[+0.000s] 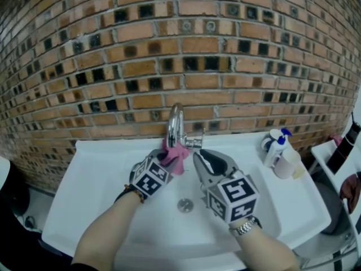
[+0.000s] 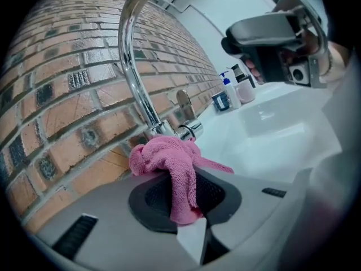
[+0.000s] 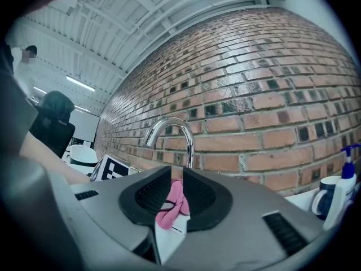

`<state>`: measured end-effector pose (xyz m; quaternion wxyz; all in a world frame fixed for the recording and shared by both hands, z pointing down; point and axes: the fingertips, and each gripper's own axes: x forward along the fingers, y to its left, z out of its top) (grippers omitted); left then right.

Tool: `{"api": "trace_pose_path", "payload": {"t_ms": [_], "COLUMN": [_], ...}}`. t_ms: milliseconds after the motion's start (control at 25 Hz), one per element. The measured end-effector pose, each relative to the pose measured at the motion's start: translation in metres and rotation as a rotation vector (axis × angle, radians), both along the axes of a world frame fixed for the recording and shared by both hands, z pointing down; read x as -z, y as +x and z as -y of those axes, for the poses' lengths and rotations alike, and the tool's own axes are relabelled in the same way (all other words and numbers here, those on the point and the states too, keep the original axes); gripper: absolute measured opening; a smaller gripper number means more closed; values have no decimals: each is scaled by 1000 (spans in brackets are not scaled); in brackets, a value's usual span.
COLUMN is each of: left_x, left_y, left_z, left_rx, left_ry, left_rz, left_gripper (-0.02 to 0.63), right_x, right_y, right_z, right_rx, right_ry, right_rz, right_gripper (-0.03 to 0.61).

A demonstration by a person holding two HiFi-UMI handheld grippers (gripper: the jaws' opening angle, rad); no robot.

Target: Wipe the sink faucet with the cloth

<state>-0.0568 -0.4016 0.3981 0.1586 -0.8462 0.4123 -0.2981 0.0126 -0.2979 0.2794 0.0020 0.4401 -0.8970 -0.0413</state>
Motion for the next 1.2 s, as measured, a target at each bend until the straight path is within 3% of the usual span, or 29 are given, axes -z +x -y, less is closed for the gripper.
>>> {"api": "trace_pose_path", "payload": {"t_ms": [520, 1200], "left_x": [44, 98], "left_y": [12, 15], "left_z": [-6, 2], "left_rx": [-65, -128], "left_ry": [92, 240], "left_rz": [-58, -35], "left_gripper": [68, 67], "right_x": [3, 6], "right_y": [2, 4], "right_z": [-1, -2], "right_rx": [-7, -4], "right_ry": [7, 13], "right_rz": [8, 16], "right_gripper": [78, 78]}}
